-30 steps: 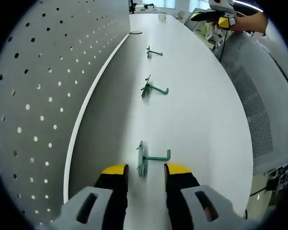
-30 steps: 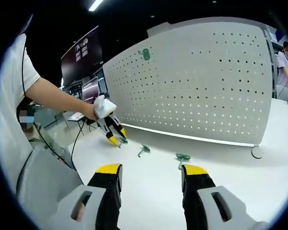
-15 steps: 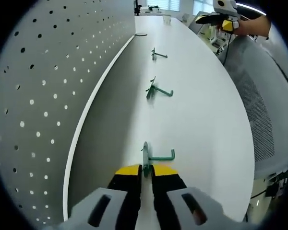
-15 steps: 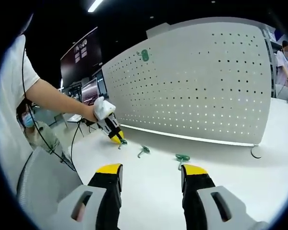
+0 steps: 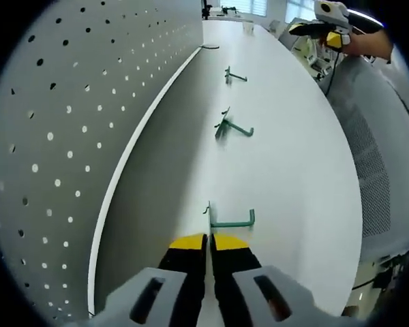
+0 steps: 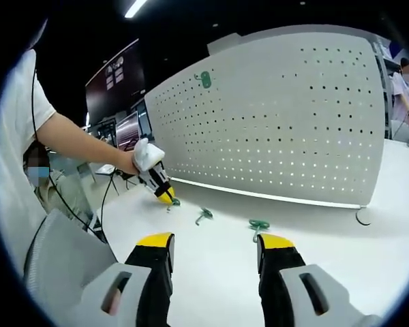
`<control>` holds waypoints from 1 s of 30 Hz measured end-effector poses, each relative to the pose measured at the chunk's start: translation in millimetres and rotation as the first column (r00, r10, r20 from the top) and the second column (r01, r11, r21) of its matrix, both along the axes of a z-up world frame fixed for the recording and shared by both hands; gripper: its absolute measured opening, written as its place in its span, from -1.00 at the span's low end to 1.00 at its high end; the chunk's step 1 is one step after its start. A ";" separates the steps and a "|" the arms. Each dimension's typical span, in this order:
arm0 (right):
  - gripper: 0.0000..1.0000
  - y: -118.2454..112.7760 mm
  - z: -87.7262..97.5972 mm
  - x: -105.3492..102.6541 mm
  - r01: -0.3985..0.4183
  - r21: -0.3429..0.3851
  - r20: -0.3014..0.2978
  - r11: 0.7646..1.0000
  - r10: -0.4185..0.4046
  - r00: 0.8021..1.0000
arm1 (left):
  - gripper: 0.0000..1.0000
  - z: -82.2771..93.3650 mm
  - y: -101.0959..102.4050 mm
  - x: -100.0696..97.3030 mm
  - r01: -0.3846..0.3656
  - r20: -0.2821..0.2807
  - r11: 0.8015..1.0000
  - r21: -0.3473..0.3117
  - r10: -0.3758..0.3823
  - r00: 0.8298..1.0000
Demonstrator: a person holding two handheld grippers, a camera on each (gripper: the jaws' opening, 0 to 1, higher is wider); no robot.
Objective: Insert the hook assembly into the mounting plate slot until the hook locks in place.
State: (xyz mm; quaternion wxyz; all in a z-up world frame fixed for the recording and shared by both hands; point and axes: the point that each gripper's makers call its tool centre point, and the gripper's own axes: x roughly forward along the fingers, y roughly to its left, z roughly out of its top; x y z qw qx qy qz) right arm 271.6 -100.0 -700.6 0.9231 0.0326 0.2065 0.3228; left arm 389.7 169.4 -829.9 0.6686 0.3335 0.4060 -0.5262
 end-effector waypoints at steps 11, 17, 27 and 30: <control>-0.04 1.6 0.1 -0.2 -0.008 0.000 0.008 1.000 0.008 1.000 | -0.97 2.7 -3.0 -2.2 -0.017 0.027 0.999 -0.027 0.018 0.999; 0.00 3.4 0.8 -1.3 -0.015 -0.002 0.010 1.000 0.015 1.000 | -0.98 22.2 -14.1 5.1 -0.090 0.073 0.980 -0.179 0.104 0.992; 0.01 2.5 5.6 0.3 -0.009 0.030 0.025 1.000 0.009 1.000 | -0.98 47.5 -9.7 12.7 -0.244 0.086 0.904 -0.350 0.290 0.953; 0.01 2.3 7.0 0.0 -0.008 0.031 0.030 0.999 0.007 1.000 | -0.98 59.7 -13.4 13.1 -0.269 0.094 0.868 -0.418 0.335 0.937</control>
